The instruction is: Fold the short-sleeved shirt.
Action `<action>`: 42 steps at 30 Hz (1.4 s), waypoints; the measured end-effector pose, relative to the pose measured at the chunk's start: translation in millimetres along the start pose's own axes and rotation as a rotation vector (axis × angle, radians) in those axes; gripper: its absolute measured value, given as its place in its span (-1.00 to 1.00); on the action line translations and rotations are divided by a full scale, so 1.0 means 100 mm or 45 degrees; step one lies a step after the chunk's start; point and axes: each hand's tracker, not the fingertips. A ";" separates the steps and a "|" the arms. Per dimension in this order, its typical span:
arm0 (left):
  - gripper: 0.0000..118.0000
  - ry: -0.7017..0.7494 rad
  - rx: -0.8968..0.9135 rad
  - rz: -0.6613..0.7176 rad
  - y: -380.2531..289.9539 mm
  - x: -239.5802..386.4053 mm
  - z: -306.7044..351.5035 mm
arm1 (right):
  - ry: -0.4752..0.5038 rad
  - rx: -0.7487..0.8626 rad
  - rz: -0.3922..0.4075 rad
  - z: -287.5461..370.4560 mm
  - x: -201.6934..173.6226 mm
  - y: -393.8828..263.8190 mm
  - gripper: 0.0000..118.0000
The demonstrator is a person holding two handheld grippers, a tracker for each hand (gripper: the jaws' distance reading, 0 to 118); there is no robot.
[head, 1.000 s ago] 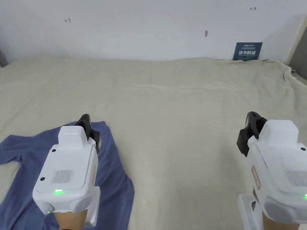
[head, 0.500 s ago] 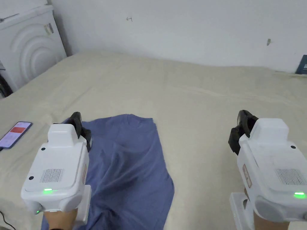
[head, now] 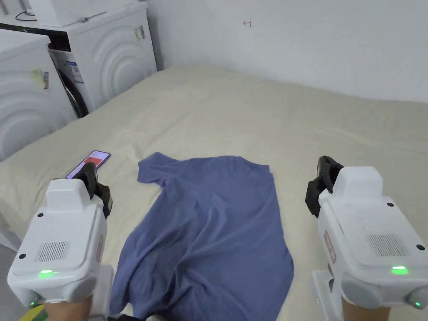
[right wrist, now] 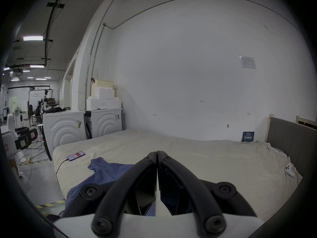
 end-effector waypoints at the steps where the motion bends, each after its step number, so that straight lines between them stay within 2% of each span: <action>1: -1.00 0.007 -0.004 -0.003 -0.01 -0.02 0.01 | 0.007 -0.002 0.000 0.00 -0.03 -0.01 -0.99; 8: -1.00 0.018 -0.016 0.011 -0.03 -0.08 0.00 | 0.023 -0.023 -0.008 -0.01 -0.10 -0.02 -0.99; 13: -1.00 -0.072 -0.076 0.079 0.00 -0.01 -0.14 | 0.006 -0.017 -0.002 -0.03 -0.05 0.00 -0.99; 16: -1.00 -0.179 -0.182 0.169 0.02 0.09 -0.30 | -0.007 -0.019 0.001 -0.08 0.03 -0.02 -0.99; 27: -1.00 -0.464 -0.727 0.125 -0.28 0.92 -1.16 | -0.075 -0.067 -0.016 -0.23 0.25 -0.16 -0.99; 30: -0.86 -0.511 -0.904 0.159 -0.46 1.14 -1.42 | -0.094 -0.090 -0.015 -0.26 0.33 -0.21 -0.99; 32: -0.70 -0.533 -1.023 0.121 -0.60 1.30 -1.59 | -0.107 -0.102 -0.018 -0.27 0.38 -0.23 -0.99; 33: -0.51 -0.535 -1.051 0.105 -0.70 1.37 -1.66 | -0.112 -0.110 -0.020 -0.27 0.41 -0.24 -0.99; 34: -0.09 -0.549 -1.112 0.077 -0.78 1.45 -1.74 | -0.118 -0.114 -0.020 -0.27 0.43 -0.25 -0.99; 35: 0.23 -0.556 -1.171 0.067 -0.84 1.52 -1.80 | -0.126 -0.119 -0.018 -0.27 0.46 -0.27 -0.99; 37: 0.63 -0.598 -1.294 0.091 -0.99 1.62 -1.90 | -0.138 -0.129 -0.014 -0.28 0.52 -0.29 -0.99; 42: 0.66 -0.490 -1.397 0.110 -1.26 1.80 -2.02 | -0.163 -0.161 -0.017 -0.26 0.64 -0.35 -0.99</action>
